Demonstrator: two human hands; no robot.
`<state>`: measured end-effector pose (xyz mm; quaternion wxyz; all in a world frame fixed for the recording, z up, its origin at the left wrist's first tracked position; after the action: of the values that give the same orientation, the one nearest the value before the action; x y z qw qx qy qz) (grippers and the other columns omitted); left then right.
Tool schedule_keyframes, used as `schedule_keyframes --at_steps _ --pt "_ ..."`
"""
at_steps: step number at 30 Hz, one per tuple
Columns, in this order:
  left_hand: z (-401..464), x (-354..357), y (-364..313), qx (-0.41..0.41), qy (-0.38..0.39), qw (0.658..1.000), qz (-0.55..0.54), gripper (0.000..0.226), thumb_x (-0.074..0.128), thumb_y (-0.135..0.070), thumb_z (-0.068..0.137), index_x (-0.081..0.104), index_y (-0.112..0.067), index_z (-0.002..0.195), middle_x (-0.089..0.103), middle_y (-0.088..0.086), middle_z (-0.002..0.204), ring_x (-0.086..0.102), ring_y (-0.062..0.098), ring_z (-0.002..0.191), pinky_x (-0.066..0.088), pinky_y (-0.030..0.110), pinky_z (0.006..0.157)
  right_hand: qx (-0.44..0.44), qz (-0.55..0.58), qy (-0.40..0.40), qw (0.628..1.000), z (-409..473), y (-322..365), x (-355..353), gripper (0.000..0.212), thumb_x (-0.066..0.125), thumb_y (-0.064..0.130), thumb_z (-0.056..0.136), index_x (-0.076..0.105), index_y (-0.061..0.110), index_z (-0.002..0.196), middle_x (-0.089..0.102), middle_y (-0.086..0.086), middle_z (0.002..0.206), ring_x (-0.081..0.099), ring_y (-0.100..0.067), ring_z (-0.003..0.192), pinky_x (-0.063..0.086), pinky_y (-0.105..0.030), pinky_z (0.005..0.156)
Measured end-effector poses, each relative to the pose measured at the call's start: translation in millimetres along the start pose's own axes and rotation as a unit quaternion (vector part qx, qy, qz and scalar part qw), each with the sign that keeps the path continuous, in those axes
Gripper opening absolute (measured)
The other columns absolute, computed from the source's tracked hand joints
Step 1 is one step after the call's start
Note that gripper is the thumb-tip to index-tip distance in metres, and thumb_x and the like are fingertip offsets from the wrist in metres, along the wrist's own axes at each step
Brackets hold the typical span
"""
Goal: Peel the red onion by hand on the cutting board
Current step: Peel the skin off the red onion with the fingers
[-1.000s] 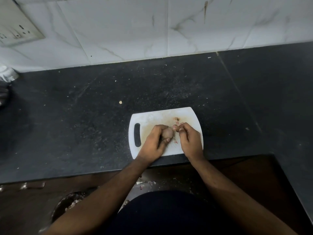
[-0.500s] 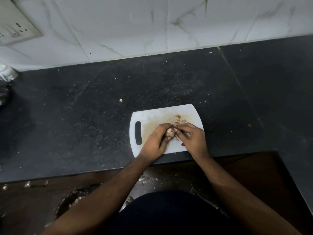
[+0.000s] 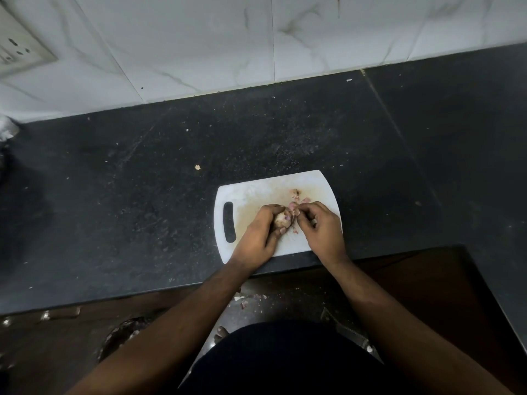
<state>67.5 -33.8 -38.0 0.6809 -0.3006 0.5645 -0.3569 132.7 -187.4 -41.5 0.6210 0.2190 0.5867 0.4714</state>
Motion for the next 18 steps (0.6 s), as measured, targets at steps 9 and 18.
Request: schedule_keyframes --at_steps 9,18 --pt "-0.5 2.3 0.3 0.003 0.008 1.0 0.007 0.036 0.061 -0.008 0.099 0.048 -0.008 0.133 0.056 0.003 0.133 0.058 0.013 0.119 0.046 0.024 0.104 0.0 0.016 0.068 0.998 0.5 1.6 12.1 0.022 0.068 0.037 0.097 0.072 0.017 0.107 0.068 0.011 0.105 0.067 -0.005 0.094 0.055 -0.024 0.081" --pt "-4.4 -0.8 0.8 -0.018 -0.013 0.998 0.061 0.034 0.062 -0.018 0.096 0.05 -0.024 0.127 0.053 -0.014 0.132 0.043 0.013 0.116 0.04 0.04 0.101 0.005 -0.045 0.036 0.998 9.2 -7.9 13.9 0.007 0.063 0.018 0.1 0.066 0.012 0.097 0.069 0.001 0.096 0.065 -0.018 0.087 0.053 -0.037 0.076"
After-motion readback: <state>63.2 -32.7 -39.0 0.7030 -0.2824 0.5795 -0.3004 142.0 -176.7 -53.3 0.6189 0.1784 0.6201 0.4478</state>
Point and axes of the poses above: each hand's wrist, its own z-axis towards the middle knuckle, its own x-axis out of the palm, y = z × x, the point moved 7 cm from there along z, towards the middle knuckle
